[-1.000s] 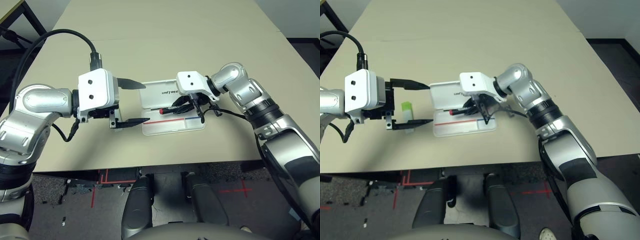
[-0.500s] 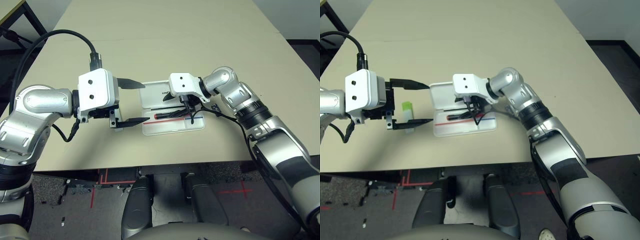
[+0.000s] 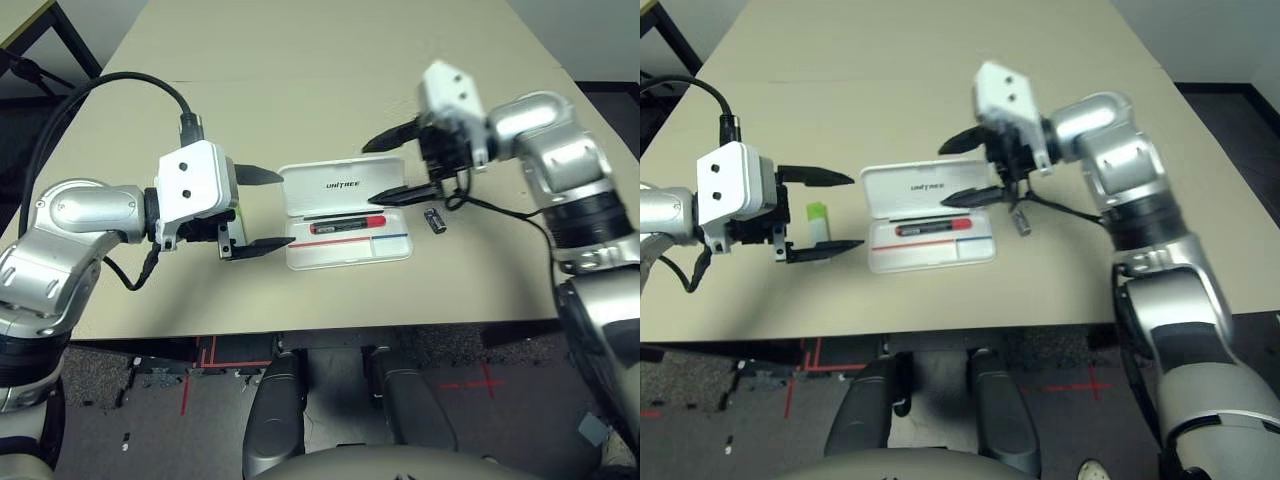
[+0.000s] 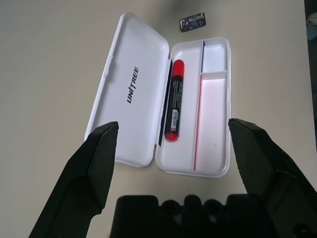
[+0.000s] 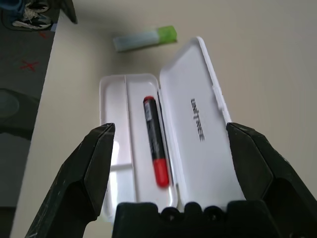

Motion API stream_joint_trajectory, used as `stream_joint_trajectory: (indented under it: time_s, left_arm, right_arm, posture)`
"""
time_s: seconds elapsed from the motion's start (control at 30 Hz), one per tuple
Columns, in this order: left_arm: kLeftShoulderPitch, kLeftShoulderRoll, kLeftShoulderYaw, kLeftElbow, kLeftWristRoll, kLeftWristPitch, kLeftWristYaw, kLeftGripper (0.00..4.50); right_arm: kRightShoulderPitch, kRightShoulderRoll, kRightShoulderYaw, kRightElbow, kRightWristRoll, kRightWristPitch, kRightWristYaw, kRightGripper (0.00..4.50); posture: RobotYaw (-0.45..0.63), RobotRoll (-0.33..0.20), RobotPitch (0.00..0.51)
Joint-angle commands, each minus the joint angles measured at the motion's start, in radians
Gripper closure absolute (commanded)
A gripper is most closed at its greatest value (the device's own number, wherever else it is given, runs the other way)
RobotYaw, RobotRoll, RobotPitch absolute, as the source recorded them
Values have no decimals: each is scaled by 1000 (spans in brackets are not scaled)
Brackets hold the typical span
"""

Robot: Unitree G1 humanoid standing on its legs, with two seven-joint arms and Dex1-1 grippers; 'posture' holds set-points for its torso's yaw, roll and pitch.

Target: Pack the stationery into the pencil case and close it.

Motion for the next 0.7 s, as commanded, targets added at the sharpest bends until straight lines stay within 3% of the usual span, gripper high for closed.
stream_joint_trajectory:
  time_s: [0.03,0.2,0.43,0.63,0.7]
  left_arm:
    - [21,10,14,-15,-4,36,22,0]
    - [27,3,3,-3,1,55,40,0]
    - [20,5,-13,27,27,96,76,0]
    - [-20,-24,-17,46,32,280,204,0]
    - [-54,-74,-3,64,23,390,292,0]
  right_arm:
    - [47,-89,-36,-88,57,84,40,31]
    - [114,-216,-63,-135,89,131,63,31]
    - [162,-254,-68,-187,131,158,54,31]
    - [171,-258,-67,-192,141,157,47,31]
    - [175,-257,-66,-190,140,151,45,31]
  posture:
    - [35,0,184]
    - [19,0,189]
    - [9,0,195]
    - [11,0,194]
    - [11,0,194]
